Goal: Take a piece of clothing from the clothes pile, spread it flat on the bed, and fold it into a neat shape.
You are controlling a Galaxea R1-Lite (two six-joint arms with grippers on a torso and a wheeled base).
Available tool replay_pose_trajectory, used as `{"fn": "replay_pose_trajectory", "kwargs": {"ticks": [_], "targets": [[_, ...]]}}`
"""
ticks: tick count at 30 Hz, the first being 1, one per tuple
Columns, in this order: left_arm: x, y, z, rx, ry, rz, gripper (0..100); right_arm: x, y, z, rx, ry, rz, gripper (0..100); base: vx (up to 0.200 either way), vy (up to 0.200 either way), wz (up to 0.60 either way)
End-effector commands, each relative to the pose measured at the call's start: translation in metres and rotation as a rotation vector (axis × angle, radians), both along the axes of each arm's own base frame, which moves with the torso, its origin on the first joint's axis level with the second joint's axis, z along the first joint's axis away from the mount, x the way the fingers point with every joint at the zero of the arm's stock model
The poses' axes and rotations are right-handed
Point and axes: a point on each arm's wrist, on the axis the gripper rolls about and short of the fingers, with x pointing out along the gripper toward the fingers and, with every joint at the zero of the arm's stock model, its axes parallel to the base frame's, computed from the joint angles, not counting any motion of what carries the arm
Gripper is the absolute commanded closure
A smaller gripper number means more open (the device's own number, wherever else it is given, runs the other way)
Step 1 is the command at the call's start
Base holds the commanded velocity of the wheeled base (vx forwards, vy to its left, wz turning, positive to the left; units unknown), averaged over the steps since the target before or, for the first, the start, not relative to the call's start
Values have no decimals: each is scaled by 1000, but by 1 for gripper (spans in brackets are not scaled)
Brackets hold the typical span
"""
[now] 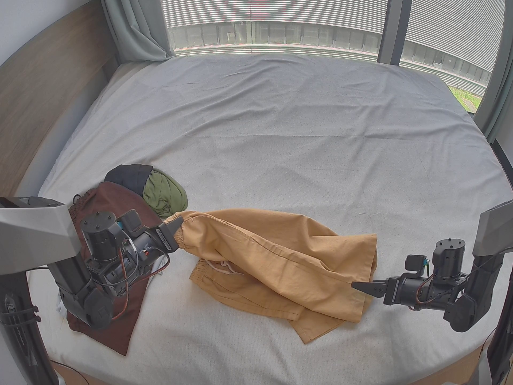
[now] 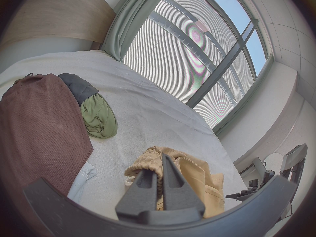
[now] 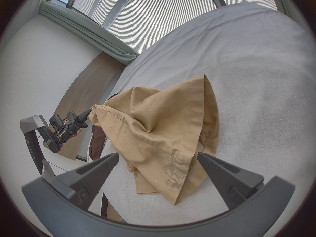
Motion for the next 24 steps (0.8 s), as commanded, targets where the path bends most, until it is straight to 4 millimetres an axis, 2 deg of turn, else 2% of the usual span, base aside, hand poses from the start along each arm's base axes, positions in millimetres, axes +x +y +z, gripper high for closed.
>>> {"fn": "replay_pose_trajectory", "kwargs": {"ticks": [1,15,24], "targets": [[0,0,0,0,-2,1,100,2,3,-18,3,56,0,0,0,0,0],[0,0,0,0,-2,1,100,5,13,-23,43,43,12,0,0,0,0],[0,0,0,0,-1,0,100,5,19,-14,53,9,37,0,0,0,0]]}}
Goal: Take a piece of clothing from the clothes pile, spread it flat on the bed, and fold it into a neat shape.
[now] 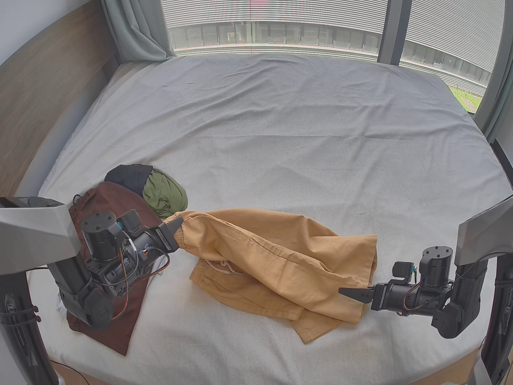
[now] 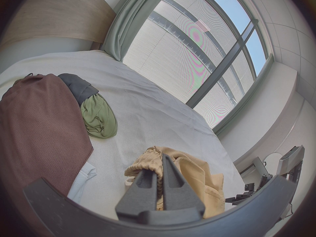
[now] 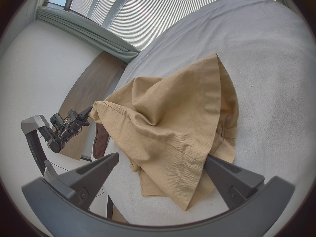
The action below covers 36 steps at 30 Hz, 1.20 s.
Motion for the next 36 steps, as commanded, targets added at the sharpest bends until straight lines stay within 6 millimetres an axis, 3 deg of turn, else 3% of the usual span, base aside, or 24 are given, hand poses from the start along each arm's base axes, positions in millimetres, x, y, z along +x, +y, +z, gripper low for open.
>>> {"fn": "replay_pose_trajectory", "kwargs": {"ticks": [1,8,18,27,36], "targets": [[0,0,0,-1,-2,0,100,0,2,8,9,-33,7,0,0,0,0],[0,-1,-1,0,1,-3,100,2,3,21,26,-85,11,0,0,0,0],[0,-1,0,-3,-2,-3,100,17,9,-5,33,-17,3,0,0,0,0],[0,-1,0,-2,0,-3,100,19,23,-3,95,15,11,0,0,0,0],[0,-1,0,-3,-2,-3,100,22,24,-2,99,4,11,0,0,0,0]]}}
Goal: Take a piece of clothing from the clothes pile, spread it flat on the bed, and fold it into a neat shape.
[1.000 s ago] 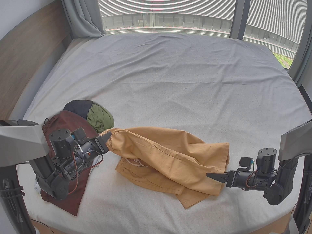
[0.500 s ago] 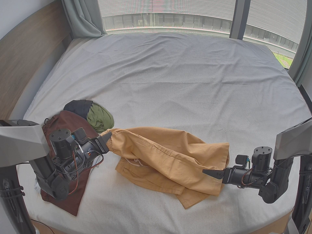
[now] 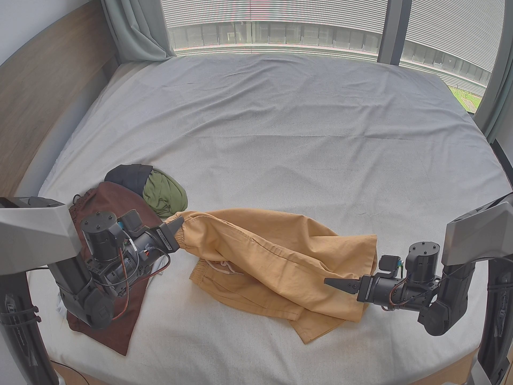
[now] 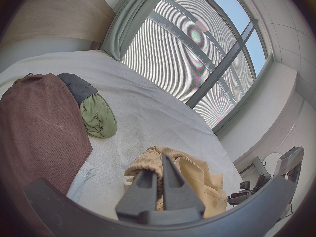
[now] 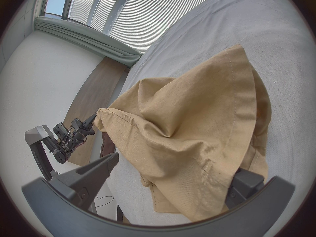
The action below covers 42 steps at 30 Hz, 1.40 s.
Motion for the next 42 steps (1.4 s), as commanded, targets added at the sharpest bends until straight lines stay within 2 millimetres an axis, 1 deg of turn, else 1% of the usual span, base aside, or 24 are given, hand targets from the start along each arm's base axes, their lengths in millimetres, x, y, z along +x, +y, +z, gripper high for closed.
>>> {"fn": "replay_pose_trajectory", "kwargs": {"ticks": [1,5,6,12,24,28,31,36,38,40,41,42], "targets": [[0,0,0,0,-2,0,100,1,1,0,0,-4,0,0,0,0,0],[0,0,0,0,-2,0,100,1,0,0,-2,-5,-6,0,0,0,0],[0,0,0,0,-2,0,100,2,1,0,-7,-11,-20,100,0,0,0],[0,0,0,0,-1,0,100,4,1,-3,-15,-6,-30,100,0,0,0],[1,0,0,-3,-4,0,100,5,-2,0,-11,-19,-40,100,0,0,0],[3,0,4,-10,-19,0,100,6,-1,3,-7,-30,-40,100,0,0,0],[6,1,7,-15,-39,5,100,7,-1,7,-2,-47,-43,100,0,0,0],[10,1,12,-22,-61,8,100,10,0,23,10,-108,-62,100,0,0,0],[8,1,19,-30,-80,3,100,9,0,34,22,-141,-59,100,0,0,0],[7,2,22,-33,-86,-17,100,7,1,43,32,-165,-57,100,0,0,0],[7,2,22,-34,-87,-18,100,7,1,43,32,-169,-56,100,0,0,0],[5,2,24,-36,-90,-38,100,6,1,51,42,-192,-57,100,0,0,0]]}}
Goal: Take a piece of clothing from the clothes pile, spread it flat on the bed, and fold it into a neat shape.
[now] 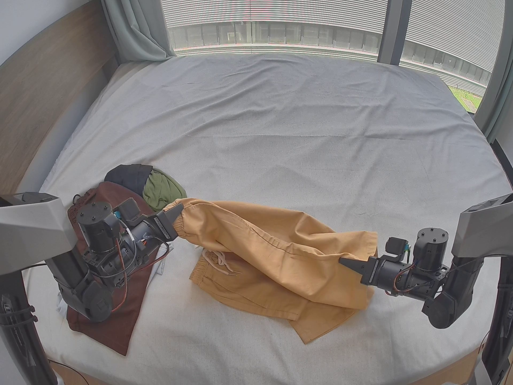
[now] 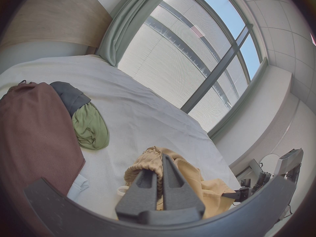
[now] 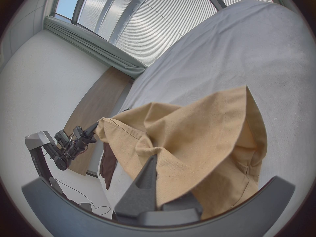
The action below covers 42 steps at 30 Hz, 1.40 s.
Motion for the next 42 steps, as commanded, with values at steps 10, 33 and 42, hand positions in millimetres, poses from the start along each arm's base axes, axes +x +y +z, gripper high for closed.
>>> {"fn": "replay_pose_trajectory", "kwargs": {"ticks": [10,33,42], "targets": [[-8,13,24,-18,-65,-61,100,-7,-1,48,52,-150,6,100,0,0,0],[-34,44,55,-18,-137,-177,100,-15,-2,80,95,-246,9,100,0,0,0],[-39,54,53,-11,-124,-194,100,-18,0,84,104,-260,19,100,0,0,0]]}}
